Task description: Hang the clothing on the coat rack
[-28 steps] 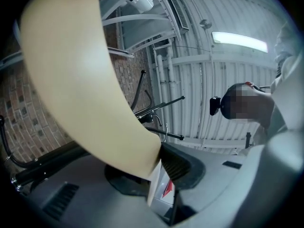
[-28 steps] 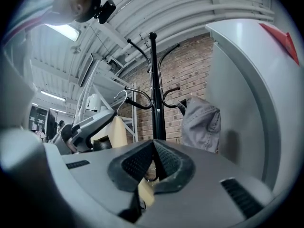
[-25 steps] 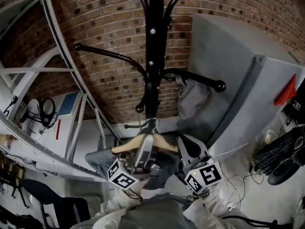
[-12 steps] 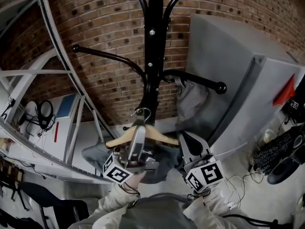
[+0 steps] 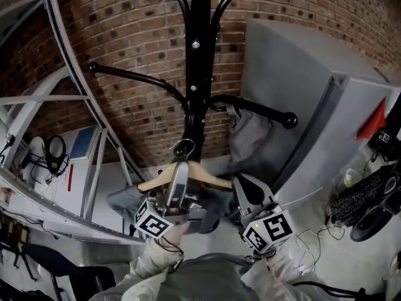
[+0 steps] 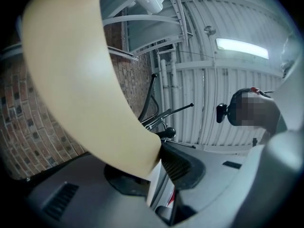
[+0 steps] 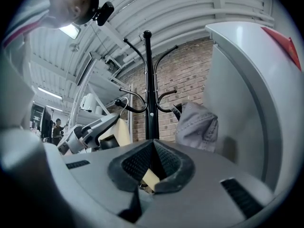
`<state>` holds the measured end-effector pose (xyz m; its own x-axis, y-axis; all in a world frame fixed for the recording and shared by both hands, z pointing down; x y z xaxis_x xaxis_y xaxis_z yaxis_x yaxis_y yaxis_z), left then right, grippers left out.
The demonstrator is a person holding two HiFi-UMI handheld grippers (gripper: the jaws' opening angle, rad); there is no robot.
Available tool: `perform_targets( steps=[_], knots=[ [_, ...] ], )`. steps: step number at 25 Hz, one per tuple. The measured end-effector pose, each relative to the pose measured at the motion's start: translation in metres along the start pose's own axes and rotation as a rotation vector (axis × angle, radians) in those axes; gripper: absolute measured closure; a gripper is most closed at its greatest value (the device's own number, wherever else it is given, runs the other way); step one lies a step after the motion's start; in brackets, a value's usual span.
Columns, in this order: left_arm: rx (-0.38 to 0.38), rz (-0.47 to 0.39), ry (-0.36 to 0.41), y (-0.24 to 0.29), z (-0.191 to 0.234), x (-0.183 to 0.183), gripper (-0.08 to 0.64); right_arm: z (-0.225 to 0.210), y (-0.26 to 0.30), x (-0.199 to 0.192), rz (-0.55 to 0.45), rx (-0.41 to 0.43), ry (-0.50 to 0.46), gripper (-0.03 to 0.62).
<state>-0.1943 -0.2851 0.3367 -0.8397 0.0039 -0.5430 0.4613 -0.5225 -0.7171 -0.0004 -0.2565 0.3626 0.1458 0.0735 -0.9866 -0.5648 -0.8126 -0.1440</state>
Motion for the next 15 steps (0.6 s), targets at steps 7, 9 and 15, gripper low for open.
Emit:
perform_targets(
  steps=[7, 9, 15],
  knots=[
    [0.022, -0.003, 0.002, 0.000, 0.017, 0.001, 0.466, -0.006, 0.005, -0.005, 0.011, -0.010, 0.016, 0.569],
    [0.031, -0.001, -0.003, 0.000, 0.022, 0.000, 0.466, -0.007, 0.007, -0.006, 0.015, -0.011, 0.022, 0.568],
    [0.055, 0.002, -0.021, -0.004, 0.034, -0.006, 0.466, -0.010, 0.010, -0.010, 0.019, -0.010, 0.013, 0.568]
  ],
)
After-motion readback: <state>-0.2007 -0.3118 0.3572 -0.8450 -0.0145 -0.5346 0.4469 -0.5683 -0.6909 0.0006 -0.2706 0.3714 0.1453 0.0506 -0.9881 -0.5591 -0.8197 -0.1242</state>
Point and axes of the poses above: the fingertips, and each gripper's own axes: y forward along the fingers, z to its left, x out of its top, the point moved 7 cm from there along -y, backward along the fingers
